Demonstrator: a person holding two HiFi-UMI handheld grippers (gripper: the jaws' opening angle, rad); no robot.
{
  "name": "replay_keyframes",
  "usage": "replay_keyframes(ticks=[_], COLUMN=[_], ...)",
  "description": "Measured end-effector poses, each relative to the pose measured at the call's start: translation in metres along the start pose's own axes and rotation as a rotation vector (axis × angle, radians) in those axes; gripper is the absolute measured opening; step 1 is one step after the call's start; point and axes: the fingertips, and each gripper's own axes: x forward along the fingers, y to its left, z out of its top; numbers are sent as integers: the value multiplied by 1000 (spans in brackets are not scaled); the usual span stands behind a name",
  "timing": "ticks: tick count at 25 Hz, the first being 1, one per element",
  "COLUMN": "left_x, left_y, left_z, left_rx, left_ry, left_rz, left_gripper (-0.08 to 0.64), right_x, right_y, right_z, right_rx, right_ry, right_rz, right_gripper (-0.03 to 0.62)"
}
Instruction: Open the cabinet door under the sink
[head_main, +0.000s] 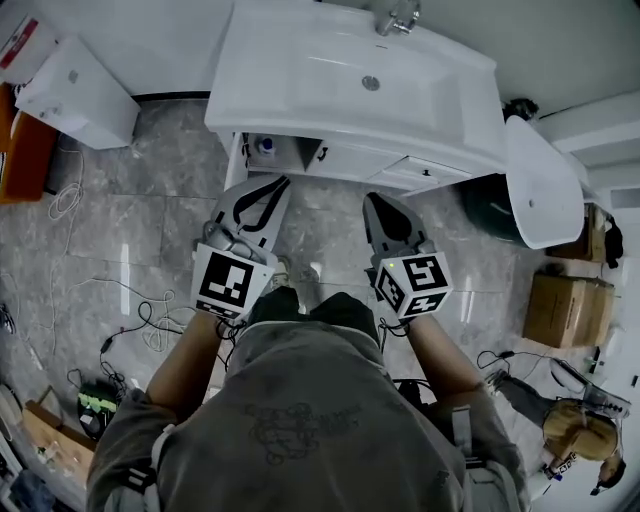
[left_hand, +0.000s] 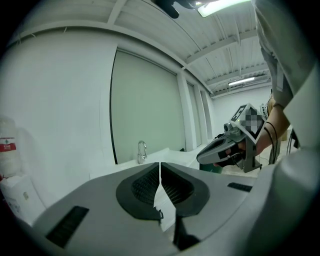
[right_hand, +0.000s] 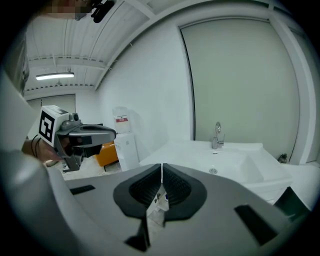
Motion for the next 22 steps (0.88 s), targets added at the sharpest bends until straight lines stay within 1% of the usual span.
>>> replay_keyframes(ticks=[6, 9, 11, 13, 17, 20, 22], left_x=[37, 55, 67, 78, 97, 110, 120], left_y=[17, 24, 28, 30, 30, 28, 27], left_z=[-40, -61, -76, -93, -124, -150, -166], left_rx=[-31, -43, -63, -81, -101, -132, -149], left_ry=[58, 79, 92, 108, 135, 166, 185], left_rz=[28, 50, 62, 71, 90, 91, 89], left_gripper=[23, 21, 23, 22, 23, 23, 23], right_x=[60, 86, 102, 118, 145, 166, 181], right_y=[-28, -40, -47, -54, -62, -71, -78], right_z=[-33, -54, -70, -86, -121, -145, -159], right_rx=[41, 75, 80, 87, 140, 149, 164], right_ry=[3, 16, 27, 46, 110, 148, 153], right_rz=[-38, -38, -37, -34, -3, -10, -5], right_gripper=[29, 30, 31, 31, 31, 31, 31])
